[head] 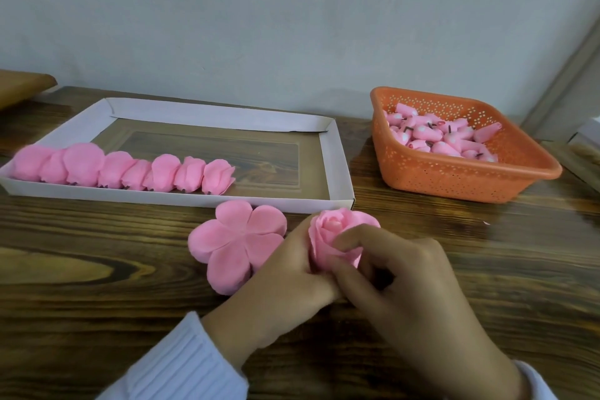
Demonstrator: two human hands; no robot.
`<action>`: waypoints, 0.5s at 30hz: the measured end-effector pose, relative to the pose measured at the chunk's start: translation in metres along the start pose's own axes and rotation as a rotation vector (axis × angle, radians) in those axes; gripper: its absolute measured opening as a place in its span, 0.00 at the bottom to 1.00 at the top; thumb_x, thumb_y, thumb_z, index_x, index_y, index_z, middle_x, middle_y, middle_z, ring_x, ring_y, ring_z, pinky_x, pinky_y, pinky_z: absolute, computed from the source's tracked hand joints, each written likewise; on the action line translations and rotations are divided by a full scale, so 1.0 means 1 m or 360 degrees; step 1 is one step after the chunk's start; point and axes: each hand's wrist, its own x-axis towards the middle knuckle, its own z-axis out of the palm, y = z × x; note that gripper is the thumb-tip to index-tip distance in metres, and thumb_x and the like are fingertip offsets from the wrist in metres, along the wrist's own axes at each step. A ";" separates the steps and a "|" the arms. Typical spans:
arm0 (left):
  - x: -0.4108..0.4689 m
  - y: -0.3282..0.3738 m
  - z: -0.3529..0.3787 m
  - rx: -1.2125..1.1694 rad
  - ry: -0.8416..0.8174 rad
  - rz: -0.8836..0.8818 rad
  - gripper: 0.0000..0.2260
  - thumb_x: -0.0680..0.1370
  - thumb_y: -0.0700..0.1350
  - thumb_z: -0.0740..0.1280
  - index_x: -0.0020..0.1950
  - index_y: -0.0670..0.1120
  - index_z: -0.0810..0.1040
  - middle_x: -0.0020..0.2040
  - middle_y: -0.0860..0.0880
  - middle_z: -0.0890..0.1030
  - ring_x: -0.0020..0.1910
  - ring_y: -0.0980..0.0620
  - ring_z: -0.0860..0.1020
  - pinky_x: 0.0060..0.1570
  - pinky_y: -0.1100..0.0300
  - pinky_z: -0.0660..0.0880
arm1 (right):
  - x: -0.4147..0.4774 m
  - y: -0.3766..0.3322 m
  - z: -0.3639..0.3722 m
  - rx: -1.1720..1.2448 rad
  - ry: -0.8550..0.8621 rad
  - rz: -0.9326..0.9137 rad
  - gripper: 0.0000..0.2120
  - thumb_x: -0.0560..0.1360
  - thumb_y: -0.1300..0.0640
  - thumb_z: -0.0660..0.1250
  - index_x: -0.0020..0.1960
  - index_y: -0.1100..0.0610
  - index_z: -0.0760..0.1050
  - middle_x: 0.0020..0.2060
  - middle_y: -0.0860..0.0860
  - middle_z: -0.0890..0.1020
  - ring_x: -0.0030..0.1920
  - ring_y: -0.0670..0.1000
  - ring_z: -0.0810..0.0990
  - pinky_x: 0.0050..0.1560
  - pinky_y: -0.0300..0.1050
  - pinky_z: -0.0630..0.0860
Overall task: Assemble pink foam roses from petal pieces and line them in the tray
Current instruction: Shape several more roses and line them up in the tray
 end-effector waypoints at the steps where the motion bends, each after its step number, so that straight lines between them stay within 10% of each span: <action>1: -0.001 0.002 -0.001 -0.0114 -0.0059 -0.0044 0.23 0.65 0.35 0.69 0.58 0.49 0.76 0.50 0.49 0.84 0.54 0.50 0.82 0.53 0.53 0.79 | 0.001 0.000 -0.002 0.0009 0.0018 0.0002 0.04 0.72 0.51 0.67 0.46 0.45 0.74 0.23 0.47 0.73 0.23 0.45 0.70 0.27 0.32 0.66; 8: 0.000 0.012 -0.006 -0.1036 -0.0452 -0.0233 0.26 0.60 0.39 0.64 0.58 0.41 0.73 0.43 0.42 0.81 0.42 0.44 0.78 0.43 0.49 0.79 | 0.001 0.000 -0.008 0.0155 0.0033 0.0061 0.07 0.71 0.56 0.65 0.46 0.44 0.74 0.24 0.48 0.74 0.22 0.44 0.69 0.28 0.26 0.62; 15: -0.001 0.014 -0.004 -0.1083 -0.0428 -0.0342 0.23 0.60 0.45 0.65 0.55 0.43 0.76 0.41 0.42 0.81 0.40 0.45 0.76 0.40 0.54 0.79 | 0.002 -0.003 -0.011 0.0323 0.0032 0.0103 0.05 0.69 0.53 0.60 0.42 0.45 0.73 0.22 0.46 0.71 0.21 0.41 0.66 0.28 0.24 0.60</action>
